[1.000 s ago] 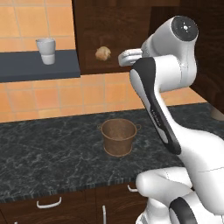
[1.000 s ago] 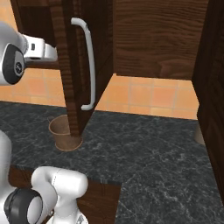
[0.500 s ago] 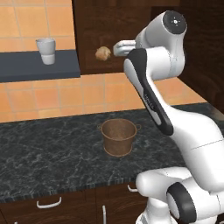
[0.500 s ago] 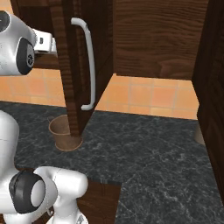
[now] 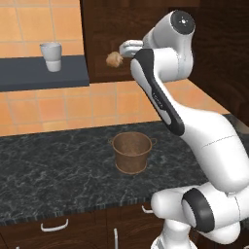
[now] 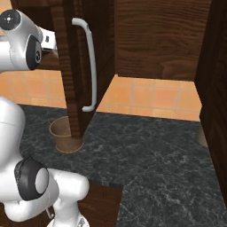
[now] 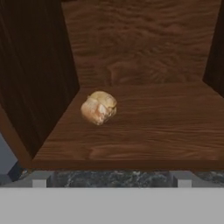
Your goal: Open the cabinet, pick up the bread from the cabinet and place it in the basket. Then move the basket to the dining counter.
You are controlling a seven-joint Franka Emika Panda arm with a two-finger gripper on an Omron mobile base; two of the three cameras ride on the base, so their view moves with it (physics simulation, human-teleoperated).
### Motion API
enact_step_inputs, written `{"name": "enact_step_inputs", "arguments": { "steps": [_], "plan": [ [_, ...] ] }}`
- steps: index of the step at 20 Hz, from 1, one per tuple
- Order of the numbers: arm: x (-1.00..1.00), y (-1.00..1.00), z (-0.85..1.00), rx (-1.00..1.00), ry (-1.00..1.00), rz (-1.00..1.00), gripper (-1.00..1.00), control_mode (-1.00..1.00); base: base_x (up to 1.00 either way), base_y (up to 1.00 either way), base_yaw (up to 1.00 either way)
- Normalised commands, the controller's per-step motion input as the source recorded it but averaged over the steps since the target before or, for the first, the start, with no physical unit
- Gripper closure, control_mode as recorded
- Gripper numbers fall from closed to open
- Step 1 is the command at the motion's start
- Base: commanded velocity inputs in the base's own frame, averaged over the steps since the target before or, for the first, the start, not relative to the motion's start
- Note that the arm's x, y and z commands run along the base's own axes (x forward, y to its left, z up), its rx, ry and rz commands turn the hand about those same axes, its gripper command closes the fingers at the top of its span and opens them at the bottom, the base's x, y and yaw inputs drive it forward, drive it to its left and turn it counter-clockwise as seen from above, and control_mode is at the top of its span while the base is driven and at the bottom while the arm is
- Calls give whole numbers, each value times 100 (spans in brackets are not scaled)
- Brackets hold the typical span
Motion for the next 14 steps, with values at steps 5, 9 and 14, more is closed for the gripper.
{"name": "enact_step_inputs", "arguments": {
  "steps": [5, 9, 14],
  "plan": [
    [42, 20, -16, 4, 1, 0, -100, -100, 0, 0, 0],
    [37, 13, -31, 3, 4, 0, -100, -100, 0, 0, 0],
    [48, 7, -14, 2, 5, 0, -100, -100, 0, 0, 0]
  ]
}}
